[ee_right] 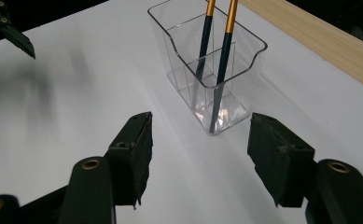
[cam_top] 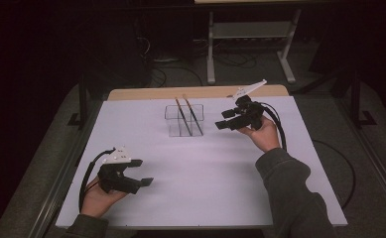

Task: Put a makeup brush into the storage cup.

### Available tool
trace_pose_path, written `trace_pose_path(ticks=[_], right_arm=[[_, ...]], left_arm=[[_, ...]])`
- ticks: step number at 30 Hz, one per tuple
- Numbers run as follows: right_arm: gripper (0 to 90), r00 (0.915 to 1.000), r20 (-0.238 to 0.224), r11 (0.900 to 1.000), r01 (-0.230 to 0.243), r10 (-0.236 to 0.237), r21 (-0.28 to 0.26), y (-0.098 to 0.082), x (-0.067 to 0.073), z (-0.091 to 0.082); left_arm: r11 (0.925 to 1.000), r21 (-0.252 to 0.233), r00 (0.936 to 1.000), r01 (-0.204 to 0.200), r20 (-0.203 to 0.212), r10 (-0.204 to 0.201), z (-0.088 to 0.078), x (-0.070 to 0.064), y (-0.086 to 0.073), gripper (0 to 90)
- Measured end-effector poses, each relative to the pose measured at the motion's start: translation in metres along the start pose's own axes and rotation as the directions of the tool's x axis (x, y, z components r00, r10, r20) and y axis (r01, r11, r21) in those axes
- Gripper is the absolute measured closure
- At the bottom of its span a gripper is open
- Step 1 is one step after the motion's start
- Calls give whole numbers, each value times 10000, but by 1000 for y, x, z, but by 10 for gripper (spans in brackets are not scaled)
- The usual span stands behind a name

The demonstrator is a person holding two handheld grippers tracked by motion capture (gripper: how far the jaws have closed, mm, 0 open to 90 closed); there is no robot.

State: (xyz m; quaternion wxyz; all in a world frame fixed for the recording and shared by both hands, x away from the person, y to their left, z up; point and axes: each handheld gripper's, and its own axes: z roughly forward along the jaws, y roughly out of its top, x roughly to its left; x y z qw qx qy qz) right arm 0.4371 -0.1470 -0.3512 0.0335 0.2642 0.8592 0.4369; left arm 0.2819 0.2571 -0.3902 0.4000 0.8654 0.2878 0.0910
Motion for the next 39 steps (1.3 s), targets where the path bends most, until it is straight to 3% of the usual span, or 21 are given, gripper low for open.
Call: trace_pose_path(ticks=[24,39], right_arm=[[319,9992,270,9994,-281,287,-223,-32,7,-13],[242,9967,704,9976,-365,407,-595,-51,13,-26]], left_arm=[[9999,-141,9997,75,-222,-78,-3,4,0,210],[9999,-82,9994,-65,-338,62,-4,3,2,202]])
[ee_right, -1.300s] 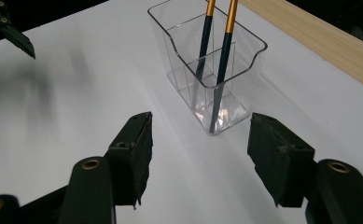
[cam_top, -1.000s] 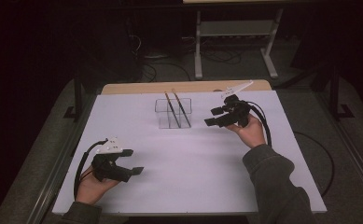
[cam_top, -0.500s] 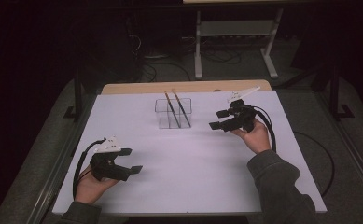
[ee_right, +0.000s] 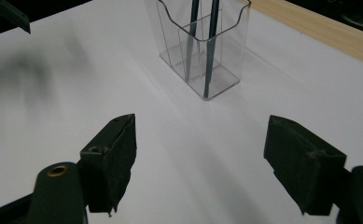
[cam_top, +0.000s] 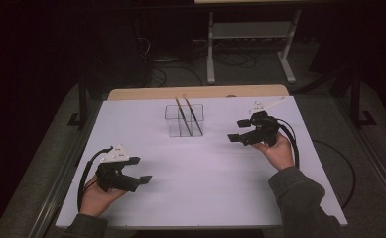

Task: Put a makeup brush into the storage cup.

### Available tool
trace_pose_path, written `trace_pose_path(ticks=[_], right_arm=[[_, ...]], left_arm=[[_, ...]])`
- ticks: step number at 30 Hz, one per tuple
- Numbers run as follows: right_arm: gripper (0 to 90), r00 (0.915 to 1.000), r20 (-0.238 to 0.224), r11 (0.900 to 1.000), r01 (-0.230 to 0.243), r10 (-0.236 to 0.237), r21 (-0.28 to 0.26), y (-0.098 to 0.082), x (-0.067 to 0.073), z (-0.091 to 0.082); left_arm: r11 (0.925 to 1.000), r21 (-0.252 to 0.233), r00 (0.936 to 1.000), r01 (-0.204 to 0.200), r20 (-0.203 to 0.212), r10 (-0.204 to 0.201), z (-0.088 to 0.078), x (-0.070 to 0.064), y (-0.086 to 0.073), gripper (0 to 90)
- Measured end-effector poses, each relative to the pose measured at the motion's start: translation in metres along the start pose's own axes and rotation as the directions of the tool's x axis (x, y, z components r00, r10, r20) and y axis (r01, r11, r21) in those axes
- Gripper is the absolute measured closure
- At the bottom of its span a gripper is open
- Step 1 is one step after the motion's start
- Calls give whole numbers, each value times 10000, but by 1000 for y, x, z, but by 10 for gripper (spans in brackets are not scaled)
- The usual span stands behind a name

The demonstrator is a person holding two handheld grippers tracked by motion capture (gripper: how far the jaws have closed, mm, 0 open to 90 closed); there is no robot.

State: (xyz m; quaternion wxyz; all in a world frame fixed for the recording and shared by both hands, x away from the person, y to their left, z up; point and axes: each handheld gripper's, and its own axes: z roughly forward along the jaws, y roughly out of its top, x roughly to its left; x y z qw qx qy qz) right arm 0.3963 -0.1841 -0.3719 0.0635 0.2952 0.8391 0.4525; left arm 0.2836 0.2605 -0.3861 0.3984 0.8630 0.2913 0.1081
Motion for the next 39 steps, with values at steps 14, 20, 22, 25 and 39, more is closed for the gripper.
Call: trace_pose_path(ticks=[14,20,22,25,39], right_arm=[[197,9988,417,9997,-236,241,-111,-24,3,-11],[194,9984,434,9993,-345,352,-165,-28,6,-14],[194,9983,459,9992,-338,347,-200,-28,7,-16],[195,9974,660,9992,-282,299,-278,-30,9,-17],[191,9955,831,9985,-440,465,-315,-42,12,-25]], left_arm=[[10000,-23,10000,63,-38,-63,2,-1,1,198],[9999,-26,9999,137,-61,-137,1,-1,0,194],[9999,-30,9999,127,-73,-127,2,-1,0,193],[9999,-72,9999,141,-75,-142,2,-1,0,193],[9996,-99,9997,250,-40,-251,2,0,-1,193]])
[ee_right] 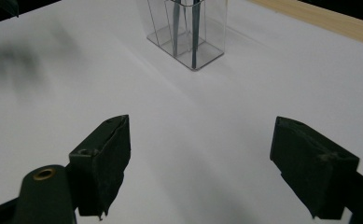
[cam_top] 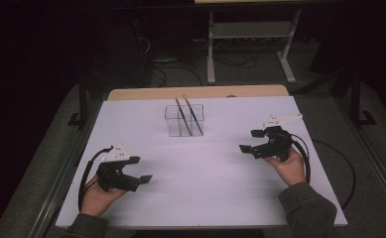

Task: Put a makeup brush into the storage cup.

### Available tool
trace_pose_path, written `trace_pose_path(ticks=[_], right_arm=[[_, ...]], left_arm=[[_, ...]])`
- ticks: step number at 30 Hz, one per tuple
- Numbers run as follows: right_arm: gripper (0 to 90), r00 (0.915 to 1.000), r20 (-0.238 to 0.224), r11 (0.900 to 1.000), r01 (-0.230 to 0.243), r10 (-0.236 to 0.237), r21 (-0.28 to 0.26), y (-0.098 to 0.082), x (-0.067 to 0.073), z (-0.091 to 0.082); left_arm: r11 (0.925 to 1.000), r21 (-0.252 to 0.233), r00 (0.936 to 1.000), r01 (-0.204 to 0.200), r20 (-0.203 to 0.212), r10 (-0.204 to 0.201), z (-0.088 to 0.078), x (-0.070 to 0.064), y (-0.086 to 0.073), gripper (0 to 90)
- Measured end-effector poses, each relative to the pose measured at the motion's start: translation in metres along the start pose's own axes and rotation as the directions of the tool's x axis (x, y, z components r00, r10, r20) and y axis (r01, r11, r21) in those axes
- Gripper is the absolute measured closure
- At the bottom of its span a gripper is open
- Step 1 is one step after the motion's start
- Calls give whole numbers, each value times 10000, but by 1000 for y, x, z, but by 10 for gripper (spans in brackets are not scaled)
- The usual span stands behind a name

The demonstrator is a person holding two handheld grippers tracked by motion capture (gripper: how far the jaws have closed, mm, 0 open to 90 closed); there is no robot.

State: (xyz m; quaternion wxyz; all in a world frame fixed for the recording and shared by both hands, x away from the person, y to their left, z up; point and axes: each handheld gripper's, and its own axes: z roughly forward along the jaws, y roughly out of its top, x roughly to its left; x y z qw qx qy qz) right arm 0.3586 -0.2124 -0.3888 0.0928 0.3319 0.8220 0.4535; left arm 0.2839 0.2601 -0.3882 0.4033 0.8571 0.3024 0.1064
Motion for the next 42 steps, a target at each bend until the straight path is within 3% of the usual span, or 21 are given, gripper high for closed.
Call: trace_pose_path(ticks=[7,11,16,25,42], right_arm=[[184,10000,32,9999,-75,76,-129,-6,2,-5],[183,9999,-18,9998,-154,153,-124,-9,4,-7],[183,9999,132,9996,-85,89,-286,-11,8,-10],[173,9994,3,9990,-347,347,-264,-20,10,-13],[173,9994,197,9980,-270,282,-573,-35,18,-29]], left_arm=[[9999,98,9999,-132,-26,132,-1,1,0,193],[10000,29,10000,33,-34,-33,-1,1,-1,190],[10000,-29,10000,38,-48,-38,-2,1,-1,188],[10000,-4,10000,63,27,-63,-1,1,-1,187],[10000,-12,9999,77,97,-77,-2,0,-3,183]])
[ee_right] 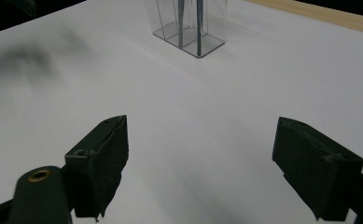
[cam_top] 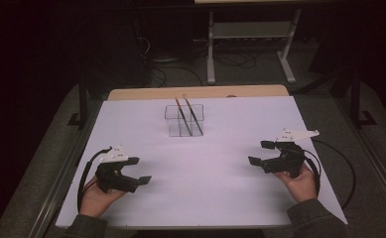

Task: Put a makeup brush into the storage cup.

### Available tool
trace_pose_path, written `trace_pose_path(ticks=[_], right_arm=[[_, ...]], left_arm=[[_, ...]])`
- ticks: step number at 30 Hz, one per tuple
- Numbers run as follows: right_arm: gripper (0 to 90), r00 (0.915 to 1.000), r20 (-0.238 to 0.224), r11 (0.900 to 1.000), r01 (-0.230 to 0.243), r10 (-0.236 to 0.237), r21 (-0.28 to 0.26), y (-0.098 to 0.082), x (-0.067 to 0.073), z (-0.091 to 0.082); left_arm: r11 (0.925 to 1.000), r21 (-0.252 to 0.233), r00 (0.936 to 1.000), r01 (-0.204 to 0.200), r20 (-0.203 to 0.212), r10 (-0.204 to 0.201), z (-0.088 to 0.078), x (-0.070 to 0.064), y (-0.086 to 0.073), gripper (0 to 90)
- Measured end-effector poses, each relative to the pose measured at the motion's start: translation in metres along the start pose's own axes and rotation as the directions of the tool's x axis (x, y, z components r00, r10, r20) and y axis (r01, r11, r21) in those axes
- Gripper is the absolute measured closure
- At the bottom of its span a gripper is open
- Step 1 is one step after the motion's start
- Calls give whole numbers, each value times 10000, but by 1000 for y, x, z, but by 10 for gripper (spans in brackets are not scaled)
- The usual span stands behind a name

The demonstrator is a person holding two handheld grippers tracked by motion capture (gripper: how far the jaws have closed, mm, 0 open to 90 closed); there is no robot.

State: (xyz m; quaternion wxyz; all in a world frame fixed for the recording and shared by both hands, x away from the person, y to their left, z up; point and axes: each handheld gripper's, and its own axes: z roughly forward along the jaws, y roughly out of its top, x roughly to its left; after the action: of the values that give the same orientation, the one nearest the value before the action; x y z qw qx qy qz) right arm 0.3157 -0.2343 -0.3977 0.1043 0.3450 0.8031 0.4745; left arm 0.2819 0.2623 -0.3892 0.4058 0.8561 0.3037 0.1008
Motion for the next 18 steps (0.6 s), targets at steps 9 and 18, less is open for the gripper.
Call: trace_pose_path(ticks=[9,18], right_arm=[[173,9999,114,9998,-116,117,-148,-8,2,-7],[171,9997,142,9997,-206,208,-158,-16,3,-13]], left_arm=[[9999,69,10000,-80,-21,81,-1,1,-1,183],[10000,20,10000,64,2,-64,-1,-1,-2,183]])
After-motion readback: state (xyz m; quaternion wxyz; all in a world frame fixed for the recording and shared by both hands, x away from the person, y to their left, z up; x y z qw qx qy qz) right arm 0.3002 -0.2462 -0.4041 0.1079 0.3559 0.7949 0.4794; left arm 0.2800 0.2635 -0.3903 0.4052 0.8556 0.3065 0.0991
